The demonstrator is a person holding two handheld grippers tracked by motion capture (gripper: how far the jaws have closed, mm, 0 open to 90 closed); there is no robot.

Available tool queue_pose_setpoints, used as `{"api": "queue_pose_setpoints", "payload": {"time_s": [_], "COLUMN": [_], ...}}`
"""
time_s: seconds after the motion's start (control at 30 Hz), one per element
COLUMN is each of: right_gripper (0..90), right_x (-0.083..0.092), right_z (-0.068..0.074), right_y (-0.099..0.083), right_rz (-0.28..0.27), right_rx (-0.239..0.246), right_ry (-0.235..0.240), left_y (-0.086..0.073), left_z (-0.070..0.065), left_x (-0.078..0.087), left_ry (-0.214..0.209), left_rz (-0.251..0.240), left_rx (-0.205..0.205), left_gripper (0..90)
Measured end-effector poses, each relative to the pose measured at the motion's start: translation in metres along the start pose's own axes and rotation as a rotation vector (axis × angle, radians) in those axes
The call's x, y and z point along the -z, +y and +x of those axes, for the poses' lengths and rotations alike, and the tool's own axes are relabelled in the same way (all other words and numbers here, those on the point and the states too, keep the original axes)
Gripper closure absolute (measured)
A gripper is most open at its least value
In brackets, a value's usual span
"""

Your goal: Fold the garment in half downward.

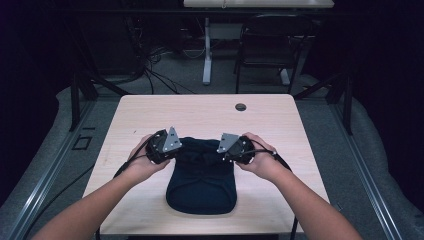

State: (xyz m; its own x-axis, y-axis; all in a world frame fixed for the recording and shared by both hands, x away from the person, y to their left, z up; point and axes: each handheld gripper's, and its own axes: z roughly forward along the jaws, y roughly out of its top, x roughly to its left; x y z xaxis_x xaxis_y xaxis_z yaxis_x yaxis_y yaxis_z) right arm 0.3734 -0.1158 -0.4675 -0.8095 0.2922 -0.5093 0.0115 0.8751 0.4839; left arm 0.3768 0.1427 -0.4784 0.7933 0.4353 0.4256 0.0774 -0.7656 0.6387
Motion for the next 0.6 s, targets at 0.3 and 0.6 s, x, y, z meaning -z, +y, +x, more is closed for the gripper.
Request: {"api": "queue_pose_setpoints", "payload": {"time_s": [0.3,0.6], "right_gripper": [77.0,77.0], "right_x": [0.006,0.011], "right_z": [0.025,0.040], "right_y": [-0.008,-0.010], "right_rz": [-0.009,-0.006], "right_rx": [-0.035,-0.044], "right_ry": [0.064,0.085], "left_y": [-0.016,-0.023], "left_z": [-0.019,-0.027], "left_x": [0.007,0.012], "left_ry": [-0.073,-0.105], "left_rz": [-0.006,-0.006], "left_rx": [0.014,0.021], "left_gripper": [77.5,77.4]}}
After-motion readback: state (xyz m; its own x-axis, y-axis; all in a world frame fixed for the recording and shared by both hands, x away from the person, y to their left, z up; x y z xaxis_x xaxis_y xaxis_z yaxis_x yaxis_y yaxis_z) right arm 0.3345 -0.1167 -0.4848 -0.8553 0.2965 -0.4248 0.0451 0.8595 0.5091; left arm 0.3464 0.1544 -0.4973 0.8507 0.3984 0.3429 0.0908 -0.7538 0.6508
